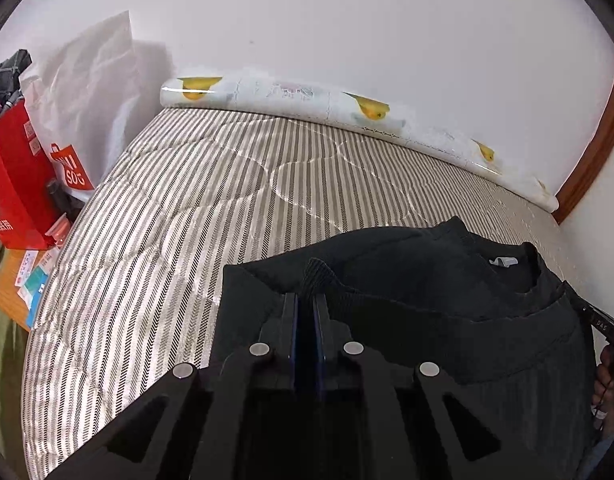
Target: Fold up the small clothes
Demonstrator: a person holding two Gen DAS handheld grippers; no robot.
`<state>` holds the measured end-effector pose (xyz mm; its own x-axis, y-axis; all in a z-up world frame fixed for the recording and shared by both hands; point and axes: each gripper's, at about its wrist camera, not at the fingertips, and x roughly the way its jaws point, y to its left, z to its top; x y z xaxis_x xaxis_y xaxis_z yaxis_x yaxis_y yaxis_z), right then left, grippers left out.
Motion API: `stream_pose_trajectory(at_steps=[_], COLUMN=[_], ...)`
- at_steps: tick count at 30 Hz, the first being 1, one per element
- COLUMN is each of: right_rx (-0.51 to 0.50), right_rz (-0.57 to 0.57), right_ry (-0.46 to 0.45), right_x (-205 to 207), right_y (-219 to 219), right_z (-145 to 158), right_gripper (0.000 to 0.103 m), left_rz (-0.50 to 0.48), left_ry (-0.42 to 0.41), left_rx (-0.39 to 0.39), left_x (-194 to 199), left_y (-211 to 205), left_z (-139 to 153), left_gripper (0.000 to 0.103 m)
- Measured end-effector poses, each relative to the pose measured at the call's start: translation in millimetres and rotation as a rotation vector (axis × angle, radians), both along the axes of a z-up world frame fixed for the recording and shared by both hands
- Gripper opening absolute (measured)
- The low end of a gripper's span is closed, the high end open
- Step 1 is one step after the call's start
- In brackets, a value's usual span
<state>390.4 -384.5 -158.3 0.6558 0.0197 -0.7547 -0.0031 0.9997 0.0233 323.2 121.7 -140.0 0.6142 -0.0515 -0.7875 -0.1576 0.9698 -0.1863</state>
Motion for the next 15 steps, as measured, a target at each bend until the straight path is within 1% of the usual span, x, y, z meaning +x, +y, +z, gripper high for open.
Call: stream_pose_trajectory(at_steps=[1, 2, 4, 6, 8, 9, 11, 15], right_rx=[-0.005, -0.01, -0.035, -0.063, -0.067, -0.06, -0.053, -0.015], right_rz=[0.001, -0.003, -0.019, -0.032, -0.023, -0.007, 0.031, 0.123], right_ry=[0.006, 0.017, 0.013, 0.005, -0.008, -0.021, -0.039, -0.057], right_x=[-1, -3, -11, -20, -30, -39, -52, -80], right_y=[0, 1, 2, 8, 16, 24, 43, 93], right_z=[1, 3, 11, 18, 27, 33, 41, 46], right_gripper=[0.024, 0.031, 0.037, 0.037, 0.037, 0.037, 0.037, 0.038], left_rz=[0.0, -0.004, -0.008, -0.012, -0.015, -0.018, -0.021, -0.023], left_ry=[0.003, 0.007, 0.009, 0.004, 0.001, -0.002, -0.005, -0.011], left_rx=[0.002, 0.008, 0.019, 0.027, 0.031, 0.032, 0.032, 0.011], left_x=[-1, -1, -5, -10, -15, -19, -27, -52], left_y=[0, -1, -3, -5, -5, -6, -5, 0], left_z=[0, 1, 4, 7, 10, 12, 16, 22], left_gripper=[0.01, 0.01, 0.01, 0.011, 0.013, 0.014, 0.024, 0.026])
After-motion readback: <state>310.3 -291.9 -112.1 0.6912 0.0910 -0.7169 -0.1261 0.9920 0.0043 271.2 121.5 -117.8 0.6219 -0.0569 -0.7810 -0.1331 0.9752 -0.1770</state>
